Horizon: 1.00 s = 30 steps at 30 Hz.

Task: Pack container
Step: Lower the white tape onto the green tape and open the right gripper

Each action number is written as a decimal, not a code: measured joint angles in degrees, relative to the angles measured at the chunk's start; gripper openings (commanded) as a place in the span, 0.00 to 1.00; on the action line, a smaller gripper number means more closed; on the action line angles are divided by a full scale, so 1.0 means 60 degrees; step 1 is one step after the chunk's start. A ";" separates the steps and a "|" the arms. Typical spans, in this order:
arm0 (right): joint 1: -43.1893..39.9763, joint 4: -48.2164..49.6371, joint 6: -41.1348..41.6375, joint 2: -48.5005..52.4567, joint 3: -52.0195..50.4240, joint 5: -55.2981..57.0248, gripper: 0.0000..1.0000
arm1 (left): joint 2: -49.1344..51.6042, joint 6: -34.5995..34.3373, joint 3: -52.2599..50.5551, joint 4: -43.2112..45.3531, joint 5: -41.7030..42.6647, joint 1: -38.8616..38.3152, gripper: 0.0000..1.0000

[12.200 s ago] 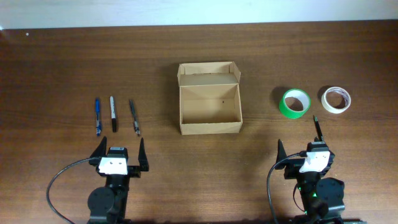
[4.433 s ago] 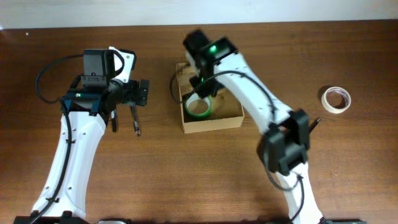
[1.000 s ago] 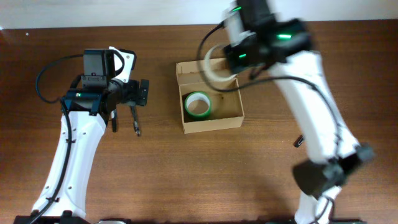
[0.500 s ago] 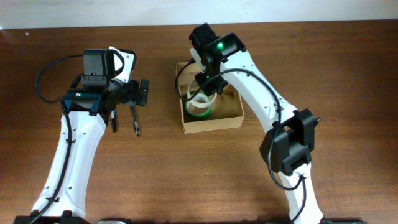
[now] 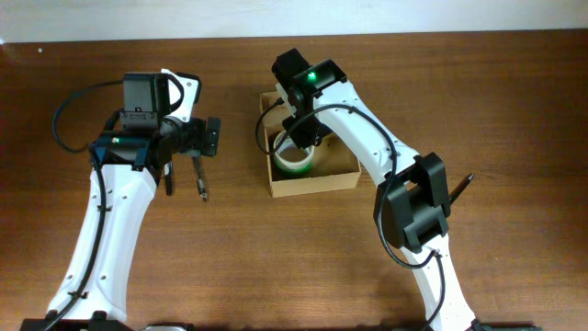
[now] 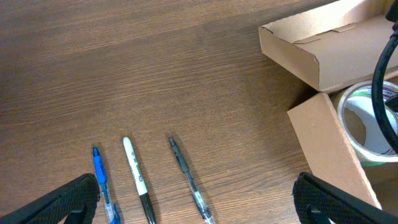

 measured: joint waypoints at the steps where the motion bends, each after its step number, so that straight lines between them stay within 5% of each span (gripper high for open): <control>1: 0.0000 -0.0007 0.0004 0.0000 0.0000 0.0000 0.35 | 0.0000 0.0000 0.0000 0.0000 0.0000 0.0000 0.99; 10: -0.0033 -0.0914 0.0040 -0.0302 0.0313 0.0233 0.40 | 0.0000 0.0000 0.0000 0.0000 -0.0004 0.0000 1.00; 16: -0.0659 -0.0951 0.0215 -0.3085 0.0346 0.0696 0.41 | 0.0000 0.0000 0.0000 0.0000 -0.0004 0.0000 1.00; 19: -0.1985 -0.0922 0.0474 -0.5548 0.0328 0.0856 0.41 | 0.0000 0.0000 0.0000 0.0000 0.0000 0.0000 0.99; 20: -0.2532 -0.0867 0.0583 -0.6258 0.0233 0.0922 0.50 | 0.0000 0.0000 0.0000 -0.0004 0.0000 0.0000 1.00; 25: -0.5676 -0.0637 0.1548 -0.9428 -0.1752 0.1300 0.66 | 0.0000 0.0000 0.0000 0.0000 0.0000 0.0000 1.00; 30: -0.7238 -0.0743 0.2452 -1.0094 -0.4288 0.0911 0.67 | 0.0000 0.0000 0.0004 0.0000 0.0000 0.0000 1.00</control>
